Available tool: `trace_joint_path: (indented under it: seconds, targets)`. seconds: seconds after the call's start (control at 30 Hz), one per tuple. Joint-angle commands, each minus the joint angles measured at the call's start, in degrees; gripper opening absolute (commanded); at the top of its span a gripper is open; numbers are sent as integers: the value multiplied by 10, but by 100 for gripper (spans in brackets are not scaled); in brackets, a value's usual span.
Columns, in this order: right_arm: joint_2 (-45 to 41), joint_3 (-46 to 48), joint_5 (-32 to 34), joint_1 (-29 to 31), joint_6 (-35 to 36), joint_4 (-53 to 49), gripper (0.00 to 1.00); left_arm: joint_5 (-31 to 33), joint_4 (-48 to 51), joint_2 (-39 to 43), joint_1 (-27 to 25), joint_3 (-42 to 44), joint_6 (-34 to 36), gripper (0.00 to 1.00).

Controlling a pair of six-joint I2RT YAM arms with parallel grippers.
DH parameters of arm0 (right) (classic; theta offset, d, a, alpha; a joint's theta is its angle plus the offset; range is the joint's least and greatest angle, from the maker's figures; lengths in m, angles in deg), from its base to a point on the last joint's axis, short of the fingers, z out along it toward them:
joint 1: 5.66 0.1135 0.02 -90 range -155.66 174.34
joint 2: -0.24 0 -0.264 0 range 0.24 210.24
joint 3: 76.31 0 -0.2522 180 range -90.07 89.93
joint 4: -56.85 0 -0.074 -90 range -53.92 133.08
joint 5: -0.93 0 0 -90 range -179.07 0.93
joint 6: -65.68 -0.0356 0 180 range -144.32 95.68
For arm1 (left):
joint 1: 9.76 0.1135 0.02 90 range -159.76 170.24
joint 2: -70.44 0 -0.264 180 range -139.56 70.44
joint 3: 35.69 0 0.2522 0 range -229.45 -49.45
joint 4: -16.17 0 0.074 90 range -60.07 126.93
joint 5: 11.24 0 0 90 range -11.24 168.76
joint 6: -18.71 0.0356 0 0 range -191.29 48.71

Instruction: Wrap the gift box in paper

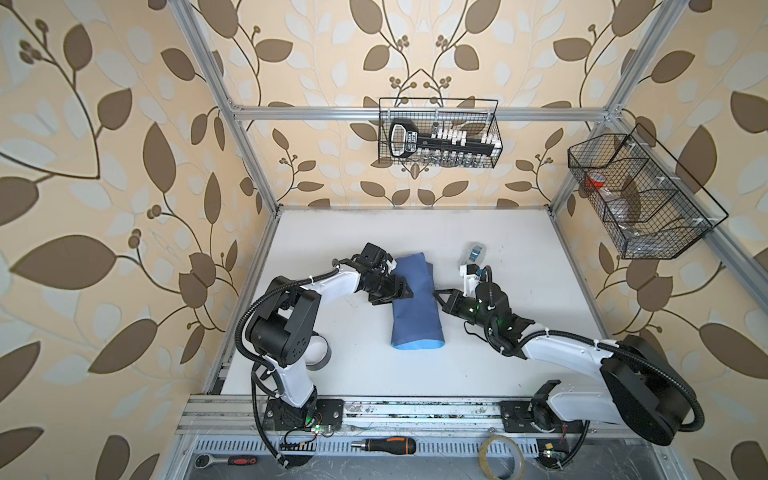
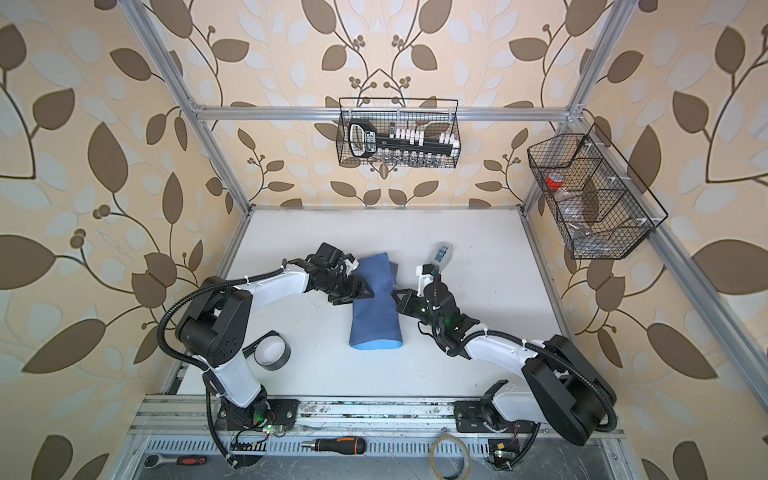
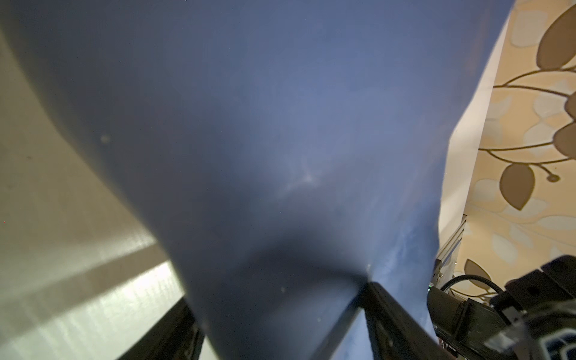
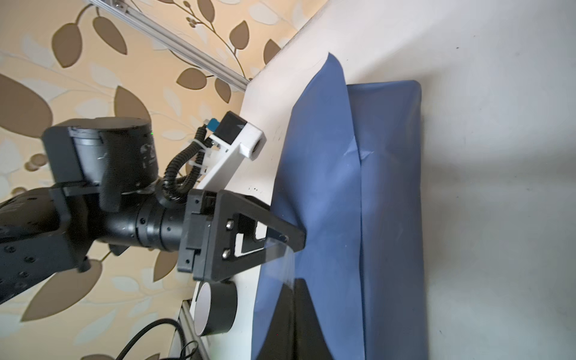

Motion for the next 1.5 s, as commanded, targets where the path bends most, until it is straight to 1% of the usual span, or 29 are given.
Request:
trace_joint_path:
  seconds: [0.0, 0.3, 0.5, 0.83, 1.47]
  targets:
    - [25, -30, 87, 12, -8, 14, 0, 98, 21, -60, -8, 22, 8, 78]
    - [61, -42, 179, 42, -23, 24, 0, 97, 19, -60, -8, 23, 8, 78]
    - [83, -46, 202, 54, -30, 42, 0, 98, 21, -60, -8, 22, 9, 78]
    - [111, -52, 219, 60, -36, 47, 0, 97, 21, -60, -8, 22, 9, 78]
    - [125, -31, 225, 63, -41, 50, 0, 96, 18, -63, -8, 23, 9, 78]
